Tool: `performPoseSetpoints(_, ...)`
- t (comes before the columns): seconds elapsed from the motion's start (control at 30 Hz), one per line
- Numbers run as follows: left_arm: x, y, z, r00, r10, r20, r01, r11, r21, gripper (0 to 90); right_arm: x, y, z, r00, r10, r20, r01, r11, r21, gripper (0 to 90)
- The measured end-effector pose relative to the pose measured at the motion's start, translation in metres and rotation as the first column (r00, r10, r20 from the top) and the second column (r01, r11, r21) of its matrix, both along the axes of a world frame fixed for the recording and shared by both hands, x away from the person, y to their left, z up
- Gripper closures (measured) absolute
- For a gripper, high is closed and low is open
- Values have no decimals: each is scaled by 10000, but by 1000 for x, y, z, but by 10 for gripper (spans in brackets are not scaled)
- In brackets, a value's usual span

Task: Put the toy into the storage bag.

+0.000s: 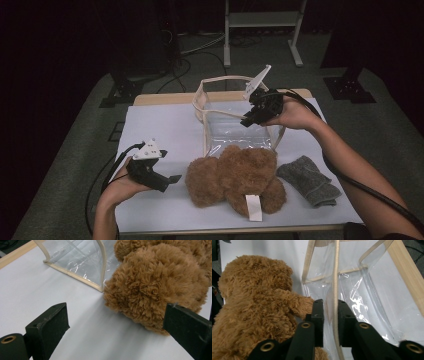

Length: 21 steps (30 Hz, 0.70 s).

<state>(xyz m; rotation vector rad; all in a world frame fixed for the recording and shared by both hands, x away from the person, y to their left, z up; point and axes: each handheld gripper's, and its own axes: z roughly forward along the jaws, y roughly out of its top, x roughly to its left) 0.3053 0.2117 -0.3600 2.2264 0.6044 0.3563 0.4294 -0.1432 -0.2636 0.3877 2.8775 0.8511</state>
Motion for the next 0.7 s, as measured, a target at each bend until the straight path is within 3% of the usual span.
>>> performPoseSetpoints(0.23, 0, -1, -1, 10000, -41, -26, 41, 10000, 37, 54, -1, -1, 0, 10000, -52, 67, 52, 10000, 39, 703)
performPoseSetpoints(0.37, 0, 0, 0, 10000, -35, -10, 35, 10000, -7, 54, 0, -2, 0, 9998, -190, -43, 190, 9997, 124, 632)
performPoseSetpoints(0.57, 0, 1, -1, 10000, 11, -10, -11, 10000, -3, 54, -1, -6, 6, 9994, -299, 148, 292, 9984, 483, 504)
performPoseSetpoints(0.7, 1, 1, -2, 10000, 9, -39, -9, 10000, 41, 54, -3, -6, 7, 9992, -244, 313, 230, 9987, 450, 514)
